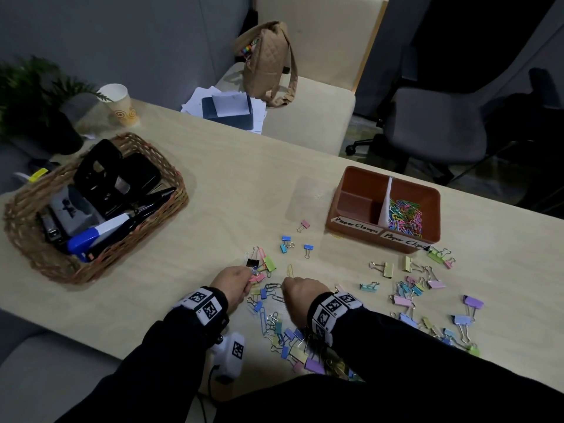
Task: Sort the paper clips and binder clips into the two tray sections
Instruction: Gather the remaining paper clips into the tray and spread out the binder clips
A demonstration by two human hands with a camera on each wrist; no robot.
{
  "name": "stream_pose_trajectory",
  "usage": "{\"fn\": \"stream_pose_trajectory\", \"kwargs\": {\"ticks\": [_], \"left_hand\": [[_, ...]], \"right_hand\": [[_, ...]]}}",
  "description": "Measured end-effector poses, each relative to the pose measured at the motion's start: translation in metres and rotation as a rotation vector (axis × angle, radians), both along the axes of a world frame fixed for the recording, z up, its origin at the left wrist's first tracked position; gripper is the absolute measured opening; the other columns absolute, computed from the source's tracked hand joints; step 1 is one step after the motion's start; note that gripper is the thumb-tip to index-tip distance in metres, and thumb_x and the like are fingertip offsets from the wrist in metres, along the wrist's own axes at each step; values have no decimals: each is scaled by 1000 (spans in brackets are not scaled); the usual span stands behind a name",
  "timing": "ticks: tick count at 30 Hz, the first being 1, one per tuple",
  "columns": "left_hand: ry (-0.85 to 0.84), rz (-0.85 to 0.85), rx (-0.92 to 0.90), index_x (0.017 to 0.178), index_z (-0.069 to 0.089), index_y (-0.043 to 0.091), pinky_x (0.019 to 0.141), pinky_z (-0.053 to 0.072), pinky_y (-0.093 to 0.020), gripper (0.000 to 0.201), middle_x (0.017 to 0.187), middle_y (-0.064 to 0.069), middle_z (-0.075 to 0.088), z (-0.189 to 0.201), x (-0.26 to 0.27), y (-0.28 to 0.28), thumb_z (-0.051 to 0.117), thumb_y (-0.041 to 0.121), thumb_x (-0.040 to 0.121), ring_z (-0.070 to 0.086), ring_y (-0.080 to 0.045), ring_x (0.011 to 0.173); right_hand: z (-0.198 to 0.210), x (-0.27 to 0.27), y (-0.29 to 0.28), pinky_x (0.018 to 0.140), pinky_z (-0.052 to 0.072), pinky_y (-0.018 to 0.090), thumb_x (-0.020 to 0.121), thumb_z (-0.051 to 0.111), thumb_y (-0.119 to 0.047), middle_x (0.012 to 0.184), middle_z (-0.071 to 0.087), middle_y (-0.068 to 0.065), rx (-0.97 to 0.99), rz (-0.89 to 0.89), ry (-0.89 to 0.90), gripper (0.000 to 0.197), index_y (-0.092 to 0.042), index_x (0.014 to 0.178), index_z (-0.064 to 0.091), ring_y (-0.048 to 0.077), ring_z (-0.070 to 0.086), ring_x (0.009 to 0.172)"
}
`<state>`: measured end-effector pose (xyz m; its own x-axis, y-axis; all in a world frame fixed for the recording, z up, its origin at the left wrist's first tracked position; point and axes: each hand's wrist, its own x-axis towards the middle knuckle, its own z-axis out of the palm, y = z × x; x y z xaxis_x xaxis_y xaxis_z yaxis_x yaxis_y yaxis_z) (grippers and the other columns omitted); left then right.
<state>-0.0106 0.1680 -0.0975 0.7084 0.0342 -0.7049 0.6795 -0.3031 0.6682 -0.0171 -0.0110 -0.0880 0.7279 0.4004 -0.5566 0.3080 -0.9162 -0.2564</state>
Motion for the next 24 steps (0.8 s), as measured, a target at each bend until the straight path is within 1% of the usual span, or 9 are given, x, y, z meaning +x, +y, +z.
{"fn": "stream_pose_trajectory", "kwargs": {"ticks": [2, 5, 7, 9, 13, 15, 18, 21, 24], "left_hand": [[-18, -22, 22, 60, 46, 14, 42, 19, -21, 33, 51, -2, 38, -3, 2, -1, 39, 18, 92, 26, -13, 39], [-79, -63, 64, 59, 47, 15, 49, 21, -28, 32, 54, -4, 41, -2, 7, -5, 39, 19, 90, 29, -16, 45], [-114, -93, 95, 61, 45, 14, 52, 24, -29, 31, 52, -3, 39, 1, 8, -8, 38, 18, 91, 30, -16, 46], [-142, -123, 121, 62, 45, 13, 53, 25, -29, 31, 50, -1, 38, 2, 8, -9, 38, 16, 92, 31, -16, 46], [-157, -129, 141, 60, 45, 14, 54, 28, -28, 33, 51, 0, 41, -1, 5, -2, 39, 15, 92, 34, -16, 48], [-158, -136, 154, 60, 45, 13, 55, 28, -29, 33, 52, -2, 41, -3, 4, 2, 39, 14, 93, 34, -16, 49], [-149, -156, 171, 59, 42, 13, 53, 25, -29, 34, 50, 0, 37, -5, 0, 4, 40, 11, 93, 31, -16, 49], [-153, -195, 180, 57, 40, 15, 53, 26, -29, 35, 51, 1, 37, -8, -2, 0, 40, 9, 91, 32, -17, 50], [-146, -154, 133, 57, 43, 14, 56, 28, -29, 33, 51, 1, 39, -9, 1, -6, 40, 13, 90, 33, -17, 50]], "right_hand": [[-2, -2, -3, 68, 47, 36, 91, 49, -11, 98, 60, 12, 25, -29, -25, 16, -11, 106, 45, 28, 56, 80], [0, -2, -4, 71, 44, 35, 95, 46, -34, 99, 58, 8, 100, -133, -43, 25, -16, 110, 38, 26, 54, 84], [0, -1, -2, 74, 46, 37, 88, 56, -50, 101, 56, 7, 99, -148, -27, 43, -19, 109, 36, 26, 53, 87], [-1, -1, 2, 77, 49, 39, 81, 64, -55, 104, 55, 7, 76, -161, -34, 57, -20, 112, 33, 28, 54, 93], [-8, 5, 4, 84, 48, 40, 78, 70, -50, 113, 53, 9, 106, -381, 23, 65, -17, 118, 32, 30, 55, 102], [-10, 8, 3, 87, 46, 39, 81, 71, -40, 117, 53, 11, 146, -429, 63, 59, -15, 121, 34, 31, 55, 106], [-12, 8, 2, 85, 43, 37, 88, 65, -28, 117, 52, 12, 170, -397, 67, 44, -10, 118, 39, 31, 53, 106], [-13, 7, 0, 83, 43, 37, 90, 62, -17, 116, 51, 14, 150, -349, 55, 33, -7, 113, 41, 32, 54, 105], [-12, 4, 0, 86, 47, 39, 84, 65, -11, 117, 50, 14, 74, -292, 45, 41, -5, 117, 41, 33, 54, 105]]}}
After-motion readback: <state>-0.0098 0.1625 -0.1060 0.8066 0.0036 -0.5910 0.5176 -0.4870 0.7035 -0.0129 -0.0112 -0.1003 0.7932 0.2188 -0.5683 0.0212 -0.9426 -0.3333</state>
